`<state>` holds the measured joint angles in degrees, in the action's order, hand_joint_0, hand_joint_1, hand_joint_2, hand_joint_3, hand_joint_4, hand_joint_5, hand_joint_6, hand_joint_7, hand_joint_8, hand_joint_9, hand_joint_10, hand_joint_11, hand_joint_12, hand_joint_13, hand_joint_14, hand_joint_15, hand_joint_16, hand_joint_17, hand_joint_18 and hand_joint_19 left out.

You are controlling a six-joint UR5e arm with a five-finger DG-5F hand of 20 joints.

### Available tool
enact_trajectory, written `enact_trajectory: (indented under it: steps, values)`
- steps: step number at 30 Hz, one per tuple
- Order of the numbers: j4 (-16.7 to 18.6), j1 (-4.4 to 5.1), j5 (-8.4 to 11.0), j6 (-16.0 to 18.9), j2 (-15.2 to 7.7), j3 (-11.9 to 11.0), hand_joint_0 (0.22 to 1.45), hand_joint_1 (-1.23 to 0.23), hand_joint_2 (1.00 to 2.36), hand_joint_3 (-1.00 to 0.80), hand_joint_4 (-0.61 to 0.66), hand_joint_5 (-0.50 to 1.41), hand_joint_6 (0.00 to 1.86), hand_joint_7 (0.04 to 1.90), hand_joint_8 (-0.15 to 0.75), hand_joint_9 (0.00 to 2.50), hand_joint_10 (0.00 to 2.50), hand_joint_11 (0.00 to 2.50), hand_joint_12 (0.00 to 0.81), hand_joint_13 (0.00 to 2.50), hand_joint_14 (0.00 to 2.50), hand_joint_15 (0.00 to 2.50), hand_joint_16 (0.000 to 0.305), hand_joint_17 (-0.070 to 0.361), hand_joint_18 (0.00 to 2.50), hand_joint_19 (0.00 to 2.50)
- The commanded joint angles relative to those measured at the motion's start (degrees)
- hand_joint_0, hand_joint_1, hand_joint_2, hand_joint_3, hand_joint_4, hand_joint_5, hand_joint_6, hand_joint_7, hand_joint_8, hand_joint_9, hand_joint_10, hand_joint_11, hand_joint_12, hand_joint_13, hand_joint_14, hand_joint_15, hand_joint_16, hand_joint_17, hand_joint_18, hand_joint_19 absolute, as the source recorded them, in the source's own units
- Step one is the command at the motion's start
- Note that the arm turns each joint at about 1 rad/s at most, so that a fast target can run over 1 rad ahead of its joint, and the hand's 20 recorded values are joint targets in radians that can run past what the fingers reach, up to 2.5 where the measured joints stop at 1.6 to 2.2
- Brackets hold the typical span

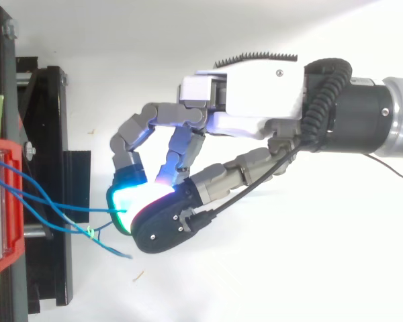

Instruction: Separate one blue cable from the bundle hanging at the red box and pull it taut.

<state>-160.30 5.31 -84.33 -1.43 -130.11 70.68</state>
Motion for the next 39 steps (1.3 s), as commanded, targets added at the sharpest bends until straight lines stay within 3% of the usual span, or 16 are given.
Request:
enact_trajectory:
  steps: [1,2,7,13,16,18,20,24,26,28,29,31,35,39]
  values:
    - [0.9,0.05,-0.14,0.5,0.0,1.9,0.69,-0.78,1.02,-0.28,0.05,-0.21,0.89,1.13,0.337,1.20,0.02,1.29,0.442,1.11,0.02,0.69,0.053,0.118,0.99,0.55]
    - [3.9,0.41,0.57,0.9,0.0,4.2,0.69,-0.78,1.02,-0.28,0.05,-0.21,0.88,1.14,0.333,1.21,0.02,1.34,0.439,1.11,0.03,0.69,0.052,0.118,0.98,0.55]
    - [7.0,0.76,2.06,0.8,0.0,6.4,0.69,-0.77,1.02,-0.28,0.04,-0.21,0.89,1.12,0.313,1.25,0.01,1.50,0.440,1.17,0.03,0.81,0.052,0.118,0.99,0.56]
    - [6.7,0.85,1.62,0.1,0.0,6.5,0.70,-0.77,1.02,-0.29,0.04,-0.22,0.89,1.11,0.283,1.26,0.00,1.84,0.398,1.30,0.03,1.25,0.053,0.119,0.98,0.58]
    - [6.1,0.85,0.48,-0.9,0.0,6.5,0.70,-0.76,1.02,-0.29,0.04,-0.22,0.89,1.11,0.284,1.21,0.20,1.85,0.370,1.37,0.02,1.51,0.053,0.119,0.98,0.62]
    - [5.4,0.49,-1.89,-4.5,0.1,6.5,0.70,-0.76,1.02,-0.29,0.04,-0.22,0.89,1.10,0.288,1.16,0.42,1.77,0.372,1.39,0.01,1.72,0.053,0.120,0.98,0.64]
    - [5.2,0.41,-2.07,-5.3,0.1,6.5,0.70,-0.76,1.02,-0.29,0.05,-0.22,0.89,1.10,0.294,1.13,0.52,1.72,0.369,1.40,0.01,1.82,0.053,0.119,0.99,0.66]
    - [4.3,0.23,-1.98,-5.9,1.9,6.8,0.70,-0.76,1.02,-0.29,0.05,-0.22,0.89,1.08,0.297,1.11,0.61,1.68,0.376,1.35,0.32,1.75,0.053,0.119,1.00,0.67]
    - [3.9,0.23,-1.81,-7.1,4.7,8.8,0.70,-0.76,1.02,-0.29,0.04,-0.22,0.89,1.08,0.299,1.10,0.64,1.67,0.369,1.34,0.38,1.75,0.053,0.118,1.00,0.68]
    - [4.0,0.49,-0.05,-8.2,7.2,11.4,0.70,-0.76,1.02,-0.29,0.05,-0.22,0.89,1.09,0.294,1.09,0.68,1.65,0.371,1.32,0.51,1.72,0.053,0.118,1.01,0.68]
    - [4.5,0.67,2.24,-8.3,9.3,13.7,0.70,-0.76,1.02,-0.29,0.05,-0.22,0.90,1.09,0.298,1.09,0.69,1.64,0.375,1.32,0.54,1.71,0.053,0.118,1.01,0.68]
    - [5.4,1.02,4.70,-8.2,11.1,15.7,0.70,-0.76,1.02,-0.29,0.04,-0.22,0.90,1.08,0.295,1.09,0.70,1.65,0.369,1.32,0.56,1.70,0.052,0.118,1.01,0.69]
    - [5.9,1.37,6.81,-6.2,11.6,16.6,0.70,-0.75,1.02,-0.29,0.05,-0.22,0.90,1.08,0.293,1.08,0.80,1.62,0.376,1.29,0.75,1.67,0.052,0.118,1.02,0.71]
    - [4.9,1.55,6.90,-1.4,11.6,16.6,0.70,-0.75,1.02,-0.29,0.05,-0.22,0.90,1.09,0.296,1.06,1.07,1.58,0.372,1.25,1.16,1.59,0.052,0.117,1.07,0.79]
